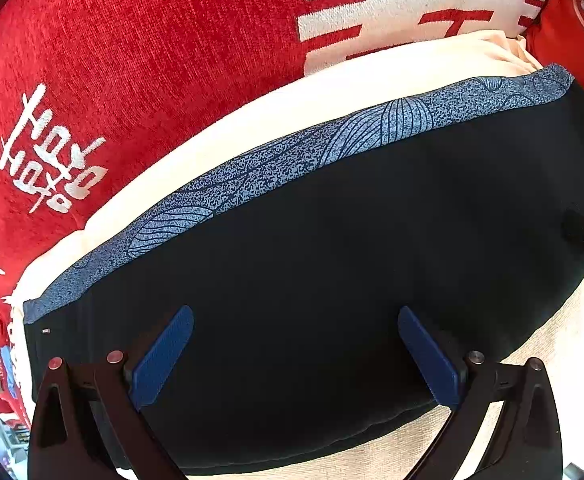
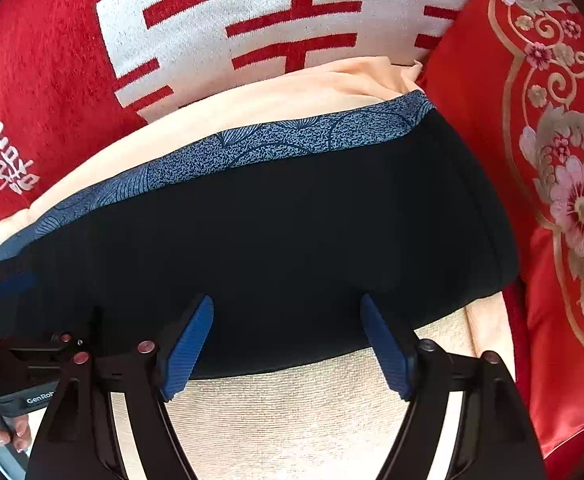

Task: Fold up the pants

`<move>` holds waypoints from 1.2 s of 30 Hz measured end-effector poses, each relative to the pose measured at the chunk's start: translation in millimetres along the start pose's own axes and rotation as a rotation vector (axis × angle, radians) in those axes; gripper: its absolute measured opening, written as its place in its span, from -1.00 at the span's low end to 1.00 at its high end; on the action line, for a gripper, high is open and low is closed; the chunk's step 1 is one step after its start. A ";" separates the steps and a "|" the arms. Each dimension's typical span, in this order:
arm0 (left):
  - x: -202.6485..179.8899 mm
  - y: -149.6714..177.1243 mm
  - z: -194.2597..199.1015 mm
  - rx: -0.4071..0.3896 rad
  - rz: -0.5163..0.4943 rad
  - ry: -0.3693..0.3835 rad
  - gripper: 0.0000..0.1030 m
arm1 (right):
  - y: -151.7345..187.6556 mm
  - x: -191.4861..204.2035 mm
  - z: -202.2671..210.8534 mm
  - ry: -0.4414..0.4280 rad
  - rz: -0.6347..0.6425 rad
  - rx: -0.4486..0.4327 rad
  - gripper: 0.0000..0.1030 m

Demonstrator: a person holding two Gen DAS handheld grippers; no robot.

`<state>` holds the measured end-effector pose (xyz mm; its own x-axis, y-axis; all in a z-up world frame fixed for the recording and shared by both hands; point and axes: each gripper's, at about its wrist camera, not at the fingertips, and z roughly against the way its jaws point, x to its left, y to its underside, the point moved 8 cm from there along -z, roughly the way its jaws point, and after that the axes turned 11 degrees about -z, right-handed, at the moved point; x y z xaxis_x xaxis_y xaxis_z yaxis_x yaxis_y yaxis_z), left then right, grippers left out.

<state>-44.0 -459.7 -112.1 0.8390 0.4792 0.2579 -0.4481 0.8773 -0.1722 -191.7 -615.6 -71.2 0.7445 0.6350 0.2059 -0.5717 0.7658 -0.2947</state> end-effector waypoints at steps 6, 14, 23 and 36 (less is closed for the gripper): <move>-0.7 0.3 1.9 -0.005 0.001 0.010 1.00 | -1.2 -4.0 1.1 -0.043 -0.025 0.000 0.53; -0.8 2.3 4.1 -0.006 0.025 0.015 1.00 | -2.9 -4.0 1.7 -0.052 -0.043 -0.015 0.54; 2.6 5.2 2.8 -0.006 0.046 0.021 1.00 | -8.0 -7.6 4.5 -0.108 -0.091 -0.017 0.53; -1.3 -5.0 11.2 -0.004 0.046 0.001 1.00 | -8.6 -76.1 29.4 -0.219 -0.449 -0.053 0.53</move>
<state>-46.3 -464.4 -100.9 0.8176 0.5192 0.2489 -0.4851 0.8540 -0.1881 -253.6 -667.6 -56.8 0.8199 0.2544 0.5129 -0.1887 0.9659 -0.1775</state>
